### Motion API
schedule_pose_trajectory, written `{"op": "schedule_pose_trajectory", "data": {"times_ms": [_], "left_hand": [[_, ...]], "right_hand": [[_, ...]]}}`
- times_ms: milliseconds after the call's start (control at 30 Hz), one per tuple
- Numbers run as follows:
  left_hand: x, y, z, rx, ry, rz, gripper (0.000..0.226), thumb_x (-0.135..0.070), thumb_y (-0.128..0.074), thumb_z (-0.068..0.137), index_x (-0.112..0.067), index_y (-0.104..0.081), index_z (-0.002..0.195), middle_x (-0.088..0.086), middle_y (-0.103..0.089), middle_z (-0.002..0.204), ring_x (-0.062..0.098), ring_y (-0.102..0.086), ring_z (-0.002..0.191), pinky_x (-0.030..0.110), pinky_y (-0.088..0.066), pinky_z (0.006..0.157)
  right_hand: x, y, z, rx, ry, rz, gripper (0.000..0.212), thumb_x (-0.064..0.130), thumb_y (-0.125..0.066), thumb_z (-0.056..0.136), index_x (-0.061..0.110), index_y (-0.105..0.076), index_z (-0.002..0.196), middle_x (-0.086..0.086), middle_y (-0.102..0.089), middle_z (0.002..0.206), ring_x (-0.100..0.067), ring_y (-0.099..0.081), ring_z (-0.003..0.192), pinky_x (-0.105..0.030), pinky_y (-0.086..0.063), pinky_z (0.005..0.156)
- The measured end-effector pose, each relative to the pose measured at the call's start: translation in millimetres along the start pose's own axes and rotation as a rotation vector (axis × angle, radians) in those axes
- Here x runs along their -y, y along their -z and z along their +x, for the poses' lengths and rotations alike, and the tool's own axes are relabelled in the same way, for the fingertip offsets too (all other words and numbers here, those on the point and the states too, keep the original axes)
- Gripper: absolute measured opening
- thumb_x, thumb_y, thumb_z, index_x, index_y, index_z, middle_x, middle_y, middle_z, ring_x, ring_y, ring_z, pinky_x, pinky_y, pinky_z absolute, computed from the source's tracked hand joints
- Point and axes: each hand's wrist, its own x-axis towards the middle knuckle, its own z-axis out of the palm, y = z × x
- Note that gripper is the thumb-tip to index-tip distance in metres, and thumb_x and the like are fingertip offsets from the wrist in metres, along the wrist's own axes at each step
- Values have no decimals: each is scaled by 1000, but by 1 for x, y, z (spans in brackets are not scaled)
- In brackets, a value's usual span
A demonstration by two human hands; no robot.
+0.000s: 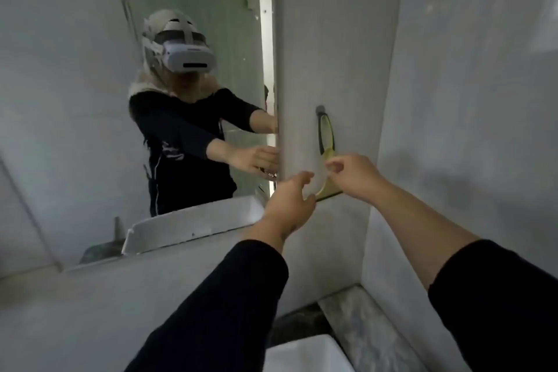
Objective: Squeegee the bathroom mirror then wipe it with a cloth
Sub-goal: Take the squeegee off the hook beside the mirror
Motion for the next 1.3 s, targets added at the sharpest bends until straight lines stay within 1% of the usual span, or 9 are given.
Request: {"op": "schedule_pose_trajectory", "data": {"times_ms": [167,300,467,600,933,1067,1167,1233,1300], "left_hand": [[-5,-48,23,-198,87,-226,49,-13,-51,92,-21,-38,139,0,-47,140,15,-49,121,21,-36,90],[-2,-75,42,-333,98,-332,46,-11,-50,92,-24,-38,134,0,-53,132,17,-53,119,36,-47,96],[-2,-89,46,-333,141,-401,46,-24,-48,95,-34,-29,136,-5,-61,124,16,-61,108,44,-53,84],[-14,-91,38,-363,150,-344,49,-24,-49,94,-40,-24,133,-7,-60,119,12,-61,100,43,-55,77],[-59,-73,11,-329,38,-379,42,-20,-49,95,-41,-36,129,-15,-56,106,2,-57,84,37,-54,73],[-65,-35,-2,-334,-13,-262,43,-14,-50,93,-36,-41,129,-9,-59,108,10,-59,87,40,-53,77],[-61,6,-16,-327,-59,-161,44,-10,-51,90,-35,-46,126,-9,-59,106,16,-60,88,43,-52,75],[-56,33,-26,-336,-77,-83,45,-7,-49,89,-34,-46,125,-8,-59,106,18,-59,89,44,-53,75],[-51,59,-36,-344,-89,-35,43,-8,-47,89,-33,-46,125,-8,-59,105,18,-59,89,46,-52,76]], "right_hand": [[-6,-4,35,-244,75,88,58,23,-61,90,22,-37,143,-15,-53,126,-31,-52,116,-39,-44,98],[-4,-16,56,-347,140,149,74,18,-68,85,32,-28,145,-13,-48,123,-31,-53,112,-36,-43,96],[-5,-33,65,-423,161,210,72,10,-65,86,37,-28,142,-8,-48,122,-27,-55,108,-28,-42,87],[-4,-24,63,-468,165,143,66,16,-68,83,38,-34,135,-5,-53,117,-27,-58,102,-39,-50,85],[6,34,24,-502,99,54,66,27,-68,84,32,-32,138,-4,-53,120,-26,-57,103,-39,-51,80],[23,55,-2,-509,188,-347,72,36,-59,90,22,-20,148,-9,-27,148,-30,-29,135,-45,-37,102],[37,64,-22,-421,428,-669,64,25,-46,92,19,-20,150,-8,-5,159,-27,4,146,-59,1,114],[48,64,-30,-368,592,-833,63,19,-50,88,20,-30,148,-7,-9,159,-25,5,147,-61,12,109],[63,63,-35,-401,716,-921,59,16,-59,85,20,-42,142,-8,-27,155,-26,-9,147,-63,12,108]]}}
